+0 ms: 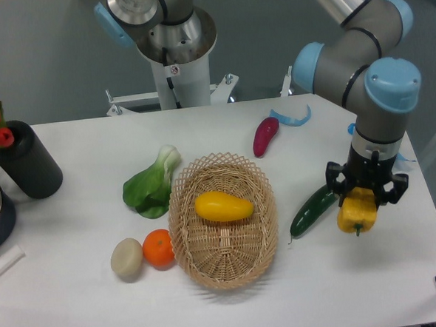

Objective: Pick up the yellow pepper from the table
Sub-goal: 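Lift the grasped yellow pepper up off the table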

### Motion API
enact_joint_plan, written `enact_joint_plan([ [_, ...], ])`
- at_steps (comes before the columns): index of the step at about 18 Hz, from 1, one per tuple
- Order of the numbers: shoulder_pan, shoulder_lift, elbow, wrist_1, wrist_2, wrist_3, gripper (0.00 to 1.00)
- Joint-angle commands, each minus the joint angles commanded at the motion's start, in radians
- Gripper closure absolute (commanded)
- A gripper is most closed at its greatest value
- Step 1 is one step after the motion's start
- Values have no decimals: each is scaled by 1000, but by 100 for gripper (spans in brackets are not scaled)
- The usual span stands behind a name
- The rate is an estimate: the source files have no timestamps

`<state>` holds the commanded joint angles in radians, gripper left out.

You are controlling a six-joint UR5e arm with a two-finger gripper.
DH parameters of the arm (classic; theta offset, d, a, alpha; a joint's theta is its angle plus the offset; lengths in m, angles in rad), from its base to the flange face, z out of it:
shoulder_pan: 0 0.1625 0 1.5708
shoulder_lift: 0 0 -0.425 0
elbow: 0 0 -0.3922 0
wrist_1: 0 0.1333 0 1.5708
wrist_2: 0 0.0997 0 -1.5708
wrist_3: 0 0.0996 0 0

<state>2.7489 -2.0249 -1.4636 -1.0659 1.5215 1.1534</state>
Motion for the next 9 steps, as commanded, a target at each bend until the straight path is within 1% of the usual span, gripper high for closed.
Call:
enact_joint_plan([
  [2, 0, 2, 26, -54, 15, 35, 95],
  [4, 2, 3, 49, -95, 16, 64, 95],
  [7, 3, 5, 51, -98, 16, 68, 96],
  [9, 3, 12, 40, -100, 16, 97, 96],
])
